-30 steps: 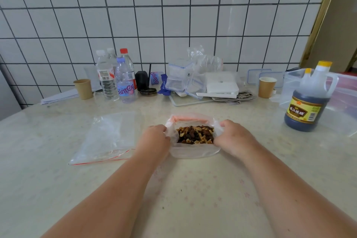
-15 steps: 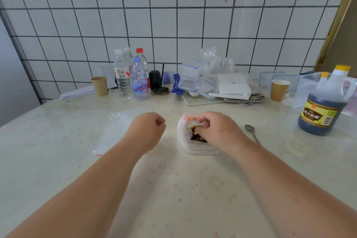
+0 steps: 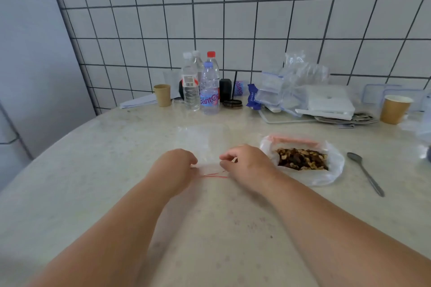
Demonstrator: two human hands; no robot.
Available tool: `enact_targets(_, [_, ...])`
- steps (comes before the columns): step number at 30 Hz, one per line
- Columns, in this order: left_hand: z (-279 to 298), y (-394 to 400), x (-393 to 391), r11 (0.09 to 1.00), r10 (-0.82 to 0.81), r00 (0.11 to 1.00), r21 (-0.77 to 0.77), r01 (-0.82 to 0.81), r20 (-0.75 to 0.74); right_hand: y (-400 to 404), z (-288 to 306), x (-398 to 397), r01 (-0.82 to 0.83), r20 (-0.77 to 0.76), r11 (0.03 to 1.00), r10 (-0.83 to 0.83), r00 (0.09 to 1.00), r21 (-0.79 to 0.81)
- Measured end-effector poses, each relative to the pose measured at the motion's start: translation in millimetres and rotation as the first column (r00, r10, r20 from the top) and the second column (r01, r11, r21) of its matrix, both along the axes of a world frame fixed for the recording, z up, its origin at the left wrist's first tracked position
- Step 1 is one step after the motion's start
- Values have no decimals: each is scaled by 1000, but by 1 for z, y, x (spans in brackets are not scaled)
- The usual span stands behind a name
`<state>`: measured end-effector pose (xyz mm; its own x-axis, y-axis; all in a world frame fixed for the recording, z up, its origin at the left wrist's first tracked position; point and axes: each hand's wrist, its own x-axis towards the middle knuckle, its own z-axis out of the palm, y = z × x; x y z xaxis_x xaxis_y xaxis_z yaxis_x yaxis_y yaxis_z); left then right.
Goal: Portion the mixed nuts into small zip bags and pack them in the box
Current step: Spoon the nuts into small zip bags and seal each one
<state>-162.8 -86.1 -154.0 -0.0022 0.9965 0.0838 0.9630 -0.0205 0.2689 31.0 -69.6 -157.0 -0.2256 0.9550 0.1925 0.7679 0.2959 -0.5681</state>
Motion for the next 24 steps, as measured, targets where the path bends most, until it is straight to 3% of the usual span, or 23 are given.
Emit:
enact_targets(3, [-5,4,-1,1000,9,999,-22,-10,-36,3,-7,-6,9,58,999,-6,998,-54])
enact_targets(12, [-16,14,-1,997,47,997,65,-51,68,6,-7,-11,56,107,996,-49,993,-66])
enact_targets(17, [-15,6,1,965,9,968,253,-74,249,2,-9,-8,68,47,998,-67,997,-12])
enact_targets(24, [7,-9,21,910,-84,960,412,-35,266,-6,5,4,139,-160,971,-108,981,195])
